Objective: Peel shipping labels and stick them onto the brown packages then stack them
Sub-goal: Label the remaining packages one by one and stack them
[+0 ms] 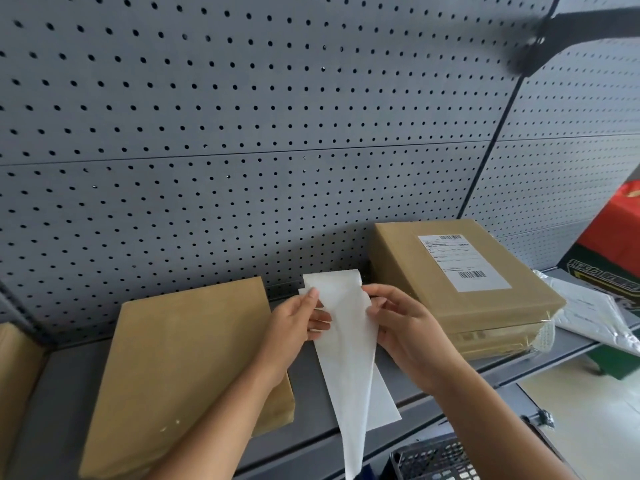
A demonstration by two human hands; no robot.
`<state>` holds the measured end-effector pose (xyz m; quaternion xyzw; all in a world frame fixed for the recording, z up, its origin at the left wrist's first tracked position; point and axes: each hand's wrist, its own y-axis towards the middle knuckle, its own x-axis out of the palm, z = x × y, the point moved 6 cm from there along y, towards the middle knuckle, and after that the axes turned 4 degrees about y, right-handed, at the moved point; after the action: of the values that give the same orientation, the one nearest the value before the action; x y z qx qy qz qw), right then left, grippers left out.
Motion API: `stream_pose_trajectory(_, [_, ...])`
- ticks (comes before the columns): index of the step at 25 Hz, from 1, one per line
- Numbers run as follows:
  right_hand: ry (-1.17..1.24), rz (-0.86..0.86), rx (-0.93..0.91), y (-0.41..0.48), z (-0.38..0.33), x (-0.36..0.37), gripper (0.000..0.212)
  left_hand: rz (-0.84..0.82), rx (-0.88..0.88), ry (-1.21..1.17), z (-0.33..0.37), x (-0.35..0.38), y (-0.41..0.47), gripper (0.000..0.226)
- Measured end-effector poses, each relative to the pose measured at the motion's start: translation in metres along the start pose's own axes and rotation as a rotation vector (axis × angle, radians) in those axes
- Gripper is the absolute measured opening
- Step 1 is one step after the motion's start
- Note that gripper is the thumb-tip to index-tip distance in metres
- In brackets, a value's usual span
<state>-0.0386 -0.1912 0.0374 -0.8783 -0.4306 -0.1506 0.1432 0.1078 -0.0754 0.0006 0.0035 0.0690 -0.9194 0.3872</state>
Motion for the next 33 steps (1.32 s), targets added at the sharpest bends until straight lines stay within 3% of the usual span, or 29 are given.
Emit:
stream_pose_trajectory(7, [-0.220,-0.128,0.164,-0.023,0.042,-0.012,0.019,-0.021,-0.076,-0.097,-0.004,-0.010,0.008,0.033])
stream_pose_trajectory(12, [-0.264,-0.094,0.258,-0.017,0.055,-0.022,0.037,0.016,-0.042,-0.095,-0.007,-0.016,0.009,0.012])
stream_pose_trajectory(16, [-0.205,0.105,0.107,0.003,0.033,-0.021,0.045,-0.058,0.011,-0.064,-0.005,-0.014,0.007,0.013])
stream_pose_trajectory(19, [-0.724,0.221,-0.124,0.014,0.006,-0.007,0.043,-0.089,0.042,-0.033,-0.003,-0.011,0.002,0.012])
stream_pose_trajectory(21, [-1.002,0.198,-0.302,0.020,-0.003,0.007,0.044,-0.108,0.049,-0.014,-0.001,-0.010,0.000,0.011])
stream_pose_trajectory(23, [-1.143,0.105,-0.352,0.026,0.000,0.021,0.040,-0.131,0.050,-0.014,0.000,-0.009,-0.002,0.012])
stream_pose_trajectory(26, [-1.251,-0.002,-0.350,0.031,0.009,0.036,0.033,-0.166,0.077,-0.010,0.002,-0.009,-0.006,0.016])
stream_pose_trajectory(33, [-1.320,0.054,-0.419,0.022,0.005,0.043,0.023,-0.190,0.117,-0.024,0.005,-0.012,-0.013,0.019])
